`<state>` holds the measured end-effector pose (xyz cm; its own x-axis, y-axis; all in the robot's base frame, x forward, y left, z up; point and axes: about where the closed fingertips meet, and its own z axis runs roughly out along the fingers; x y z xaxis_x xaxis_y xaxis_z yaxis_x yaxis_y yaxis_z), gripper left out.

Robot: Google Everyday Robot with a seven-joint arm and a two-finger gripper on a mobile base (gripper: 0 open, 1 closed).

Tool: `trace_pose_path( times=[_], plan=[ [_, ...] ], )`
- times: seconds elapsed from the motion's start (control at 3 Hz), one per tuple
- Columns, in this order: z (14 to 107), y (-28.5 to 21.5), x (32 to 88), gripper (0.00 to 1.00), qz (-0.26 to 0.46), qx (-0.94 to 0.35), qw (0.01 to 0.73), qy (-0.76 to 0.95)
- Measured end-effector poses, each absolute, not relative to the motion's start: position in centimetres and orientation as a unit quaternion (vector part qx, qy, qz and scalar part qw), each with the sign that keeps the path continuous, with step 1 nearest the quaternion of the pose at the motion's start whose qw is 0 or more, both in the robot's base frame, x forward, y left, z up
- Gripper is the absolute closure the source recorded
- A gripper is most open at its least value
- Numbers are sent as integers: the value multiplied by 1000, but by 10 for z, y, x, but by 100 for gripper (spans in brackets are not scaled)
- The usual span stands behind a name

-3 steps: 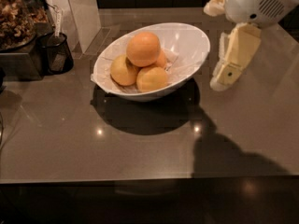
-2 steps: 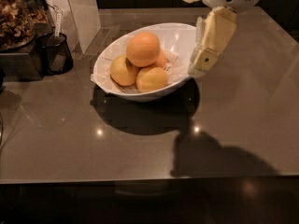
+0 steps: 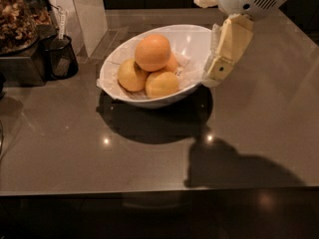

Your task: Pick orange from white bowl

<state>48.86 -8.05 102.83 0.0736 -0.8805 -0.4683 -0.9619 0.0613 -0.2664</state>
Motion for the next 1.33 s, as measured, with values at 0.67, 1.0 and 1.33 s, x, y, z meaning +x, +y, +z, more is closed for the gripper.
trace_pose_path(
  times=[0.67,1.0,1.33],
  plan=[
    [1009,-31,523,0,107,-706,294,635],
    [1009,-31,523,0,108,-706,294,635],
    [1012,-28,533,0,115,-702,307,632]
  ],
)
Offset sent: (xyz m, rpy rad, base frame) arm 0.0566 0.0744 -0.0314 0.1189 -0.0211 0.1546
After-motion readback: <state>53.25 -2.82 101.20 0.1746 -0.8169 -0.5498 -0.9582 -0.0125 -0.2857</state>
